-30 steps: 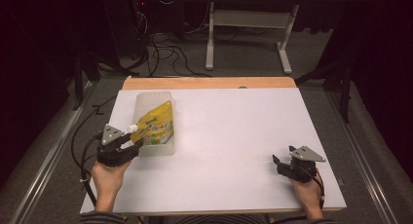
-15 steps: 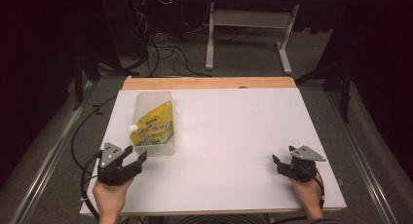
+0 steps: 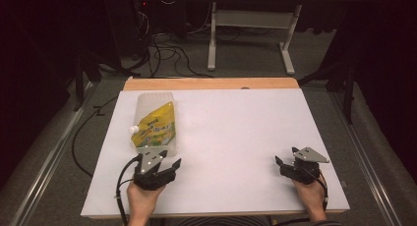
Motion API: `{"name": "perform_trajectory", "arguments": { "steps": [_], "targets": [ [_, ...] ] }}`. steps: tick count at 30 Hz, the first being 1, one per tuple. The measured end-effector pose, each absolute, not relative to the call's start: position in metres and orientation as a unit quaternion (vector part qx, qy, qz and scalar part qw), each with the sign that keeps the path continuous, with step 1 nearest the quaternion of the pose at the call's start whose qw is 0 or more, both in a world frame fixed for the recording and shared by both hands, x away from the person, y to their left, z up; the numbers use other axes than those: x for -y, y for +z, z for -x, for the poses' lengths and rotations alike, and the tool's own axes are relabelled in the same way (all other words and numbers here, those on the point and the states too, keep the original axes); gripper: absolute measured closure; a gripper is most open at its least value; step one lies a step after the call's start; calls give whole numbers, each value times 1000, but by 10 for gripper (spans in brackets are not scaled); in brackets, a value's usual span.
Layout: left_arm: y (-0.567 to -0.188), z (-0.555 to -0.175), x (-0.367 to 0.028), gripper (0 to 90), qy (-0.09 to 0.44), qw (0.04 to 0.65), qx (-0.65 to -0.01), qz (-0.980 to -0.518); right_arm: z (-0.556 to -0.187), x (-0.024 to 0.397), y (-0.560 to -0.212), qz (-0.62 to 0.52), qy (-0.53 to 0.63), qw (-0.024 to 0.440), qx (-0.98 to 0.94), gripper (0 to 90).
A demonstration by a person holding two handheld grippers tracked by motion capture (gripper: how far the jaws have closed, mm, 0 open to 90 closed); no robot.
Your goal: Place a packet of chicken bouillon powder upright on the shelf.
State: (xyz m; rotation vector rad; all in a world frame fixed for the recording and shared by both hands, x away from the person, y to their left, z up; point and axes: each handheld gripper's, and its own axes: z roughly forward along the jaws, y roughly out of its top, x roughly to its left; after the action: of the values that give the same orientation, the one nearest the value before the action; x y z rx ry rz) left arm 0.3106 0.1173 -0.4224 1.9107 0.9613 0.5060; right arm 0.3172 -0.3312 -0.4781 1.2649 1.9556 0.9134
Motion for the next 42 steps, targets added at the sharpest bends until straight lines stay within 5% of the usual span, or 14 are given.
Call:
{"name": "perform_trajectory", "arguments": {
  "steps": [26, 42],
  "targets": [
    [-451, -340, -52, 430, 160, 460, -367, -792, -318, 332, -478, -481, 349, 310, -742, 285],
    [-466, -356, -41, 417, 183, 460, -369, -787, -318, 334, -478, -483, 356, 306, -739, 285]
  ]
}}
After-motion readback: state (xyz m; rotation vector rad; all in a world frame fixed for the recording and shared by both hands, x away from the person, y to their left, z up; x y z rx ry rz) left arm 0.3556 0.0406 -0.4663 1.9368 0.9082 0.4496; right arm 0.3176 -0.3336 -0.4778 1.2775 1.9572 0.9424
